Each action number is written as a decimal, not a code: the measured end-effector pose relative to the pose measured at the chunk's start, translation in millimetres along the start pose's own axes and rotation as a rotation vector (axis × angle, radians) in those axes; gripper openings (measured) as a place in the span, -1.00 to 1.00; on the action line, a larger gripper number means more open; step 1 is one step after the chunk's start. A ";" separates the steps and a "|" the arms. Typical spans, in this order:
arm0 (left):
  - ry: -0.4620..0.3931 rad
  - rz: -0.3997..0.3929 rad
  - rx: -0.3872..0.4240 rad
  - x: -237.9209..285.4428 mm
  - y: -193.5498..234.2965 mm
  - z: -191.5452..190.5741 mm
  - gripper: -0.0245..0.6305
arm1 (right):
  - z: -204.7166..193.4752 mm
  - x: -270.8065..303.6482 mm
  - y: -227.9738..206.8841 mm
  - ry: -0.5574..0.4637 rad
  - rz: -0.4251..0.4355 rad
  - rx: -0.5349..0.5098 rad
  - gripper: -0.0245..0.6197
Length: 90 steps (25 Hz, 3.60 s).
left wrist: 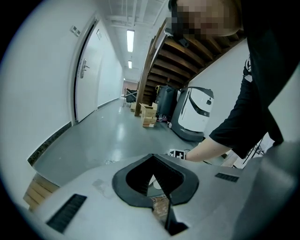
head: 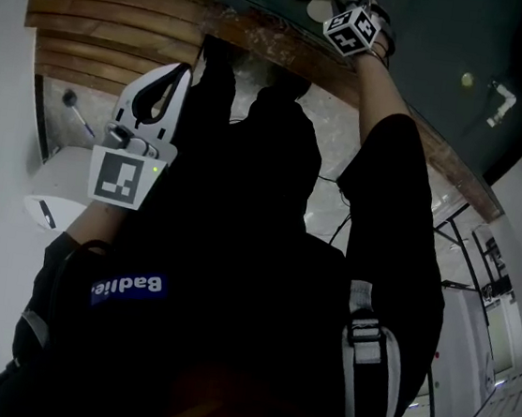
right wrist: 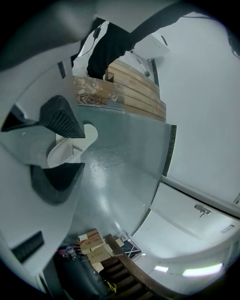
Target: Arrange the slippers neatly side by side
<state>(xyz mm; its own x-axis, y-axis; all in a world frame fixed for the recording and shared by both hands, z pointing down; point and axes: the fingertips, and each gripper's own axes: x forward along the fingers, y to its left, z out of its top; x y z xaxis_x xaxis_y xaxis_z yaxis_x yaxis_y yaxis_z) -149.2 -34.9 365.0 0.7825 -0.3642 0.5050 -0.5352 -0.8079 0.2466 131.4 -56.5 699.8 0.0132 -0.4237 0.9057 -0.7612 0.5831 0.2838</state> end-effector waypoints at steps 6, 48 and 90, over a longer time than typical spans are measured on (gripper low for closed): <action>-0.076 -0.018 0.030 48.5 -4.6 17.3 -0.93 | -12.6 38.4 6.7 0.006 0.002 -0.056 -0.49; -0.042 -0.075 0.038 188.0 21.1 -31.1 -0.93 | -76.0 184.9 -2.8 0.203 0.051 -0.841 -0.90; -0.053 -0.039 0.078 201.7 37.0 -39.2 -0.93 | 2.4 184.7 -1.1 0.002 -0.015 -1.294 -0.61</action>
<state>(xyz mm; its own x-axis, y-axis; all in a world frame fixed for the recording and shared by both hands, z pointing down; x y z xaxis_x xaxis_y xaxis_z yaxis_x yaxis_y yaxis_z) -23.6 -120.1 508.4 0.8191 -0.3545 0.4510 -0.4795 -0.8546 0.1991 133.1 -137.1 866.0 0.0175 -0.4355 0.9000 0.4156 0.8219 0.3896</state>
